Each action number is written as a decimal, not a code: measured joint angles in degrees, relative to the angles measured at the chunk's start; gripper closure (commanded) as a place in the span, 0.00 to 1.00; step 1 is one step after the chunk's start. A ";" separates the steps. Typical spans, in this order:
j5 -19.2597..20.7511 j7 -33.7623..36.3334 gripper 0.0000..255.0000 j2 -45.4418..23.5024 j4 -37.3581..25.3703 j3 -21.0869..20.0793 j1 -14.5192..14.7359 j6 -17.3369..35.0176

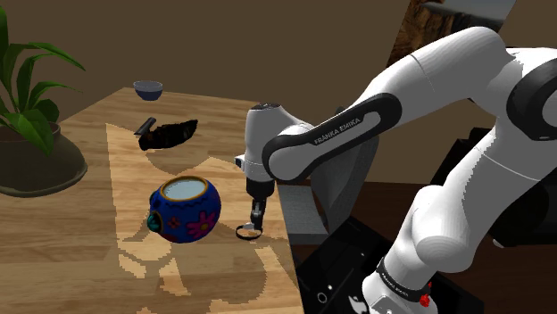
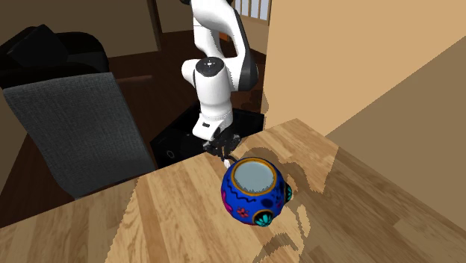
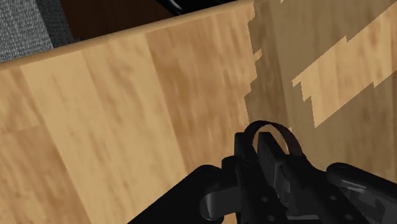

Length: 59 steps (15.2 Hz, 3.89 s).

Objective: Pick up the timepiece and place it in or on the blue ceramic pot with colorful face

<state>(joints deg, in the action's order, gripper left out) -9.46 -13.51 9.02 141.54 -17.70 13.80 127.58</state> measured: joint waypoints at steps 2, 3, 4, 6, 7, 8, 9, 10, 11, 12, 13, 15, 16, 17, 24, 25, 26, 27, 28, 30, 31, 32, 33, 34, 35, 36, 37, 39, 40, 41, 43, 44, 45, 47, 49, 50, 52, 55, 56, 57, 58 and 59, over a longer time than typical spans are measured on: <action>0.00 0.00 1.00 0.00 0.00 0.00 0.00 0.00; 0.00 0.00 1.00 0.00 0.00 0.00 0.00 0.00; 0.00 0.00 1.00 0.00 0.00 0.00 0.00 0.00; 0.00 0.00 1.00 0.00 0.00 0.00 0.00 0.00; -0.06 0.06 1.00 0.24 -0.10 -0.02 0.04 -0.33; -0.06 0.04 1.00 0.45 -0.38 0.03 0.03 -0.82; -0.15 0.01 1.00 1.03 -0.66 0.09 0.04 -1.64; -0.20 -0.05 1.00 1.56 -1.01 0.18 0.03 -2.51; -0.25 -0.11 1.00 2.11 -1.39 0.28 0.01 -3.43; -0.33 -0.07 1.00 2.66 -1.72 0.32 0.05 -4.29; -0.33 -0.07 1.00 3.00 -2.25 0.40 0.03 -5.16; -0.48 -0.03 1.00 4.07 -2.87 0.49 0.10 -6.83; -0.51 -0.05 1.00 4.53 -3.29 0.58 0.09 -7.70; -0.53 -0.10 1.00 4.91 -3.63 0.68 0.07 -8.42; -0.45 -0.10 1.00 7.10 -7.24 1.29 -0.08 -14.19; -0.40 -0.05 1.00 7.22 -7.90 1.34 -0.11 -14.98; -0.39 0.01 1.00 7.49 -8.48 1.40 -0.11 -15.82; -0.41 0.04 1.00 7.83 -8.96 1.47 -0.10 -16.63; -0.44 0.11 1.00 8.17 -9.45 1.52 -0.08 -17.46; -0.37 0.20 1.00 8.45 -10.70 1.63 -0.12 -18.99; -0.33 0.16 1.00 8.64 -11.24 1.75 -0.17 -19.72; -0.31 0.16 1.00 8.93 -11.89 1.86 -0.19 -20.66; -0.31 0.23 1.00 9.08 -12.44 1.89 -0.19 -21.35; -0.29 0.34 1.00 9.13 -13.09 1.90 -0.18 -22.05; -0.29 0.36 1.00 9.40 -13.59 1.97 -0.19 -22.81; -0.21 0.38 1.00 9.46 -14.45 2.07 -0.24 -23.73; -0.19 0.48 1.00 9.51 -15.16 2.10 -0.25 -24.48; -0.10 0.41 1.00 9.77 -16.34 2.32 -0.34 -25.94; -0.12 0.46 1.00 9.99 -16.80 2.37 -0.33 -26.61; -0.07 0.44 1.00 10.17 -17.57 2.50 -0.38 -27.57; -0.05 0.65 1.00 10.33 -19.05 2.55 -0.36 -29.19; 0.01 0.75 1.00 10.25 -19.92 2.58 -0.39 -29.98; 0.07 0.78 1.00 10.21 -20.77 2.66 -0.43 -30.78; 0.12 0.85 1.00 10.40 -22.08 2.79 -0.47 -32.29; 0.23 1.00 1.00 10.07 -23.57 2.83 -0.52 -33.45; 0.34 1.54 1.00 9.00 -24.89 2.47 -0.46 -33.66; 0.92 2.81 1.00 5.62 -28.49 1.61 -0.37 -33.85; 2.54 5.44 1.00 -1.73 -37.04 0.03 -0.07 -35.02; 3.13 6.29 1.00 -4.03 -39.57 -0.42 0.12 -35.30; 3.79 7.09 1.00 -6.37 -42.19 -0.83 0.35 -35.62; 4.60 7.86 1.00 -9.08 -45.47 -1.18 0.60 -36.27; 5.22 8.76 1.00 -11.19 -48.20 -1.57 1.00 -36.96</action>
<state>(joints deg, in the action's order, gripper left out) -4.24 -4.75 -2.17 93.34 -19.28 14.80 90.62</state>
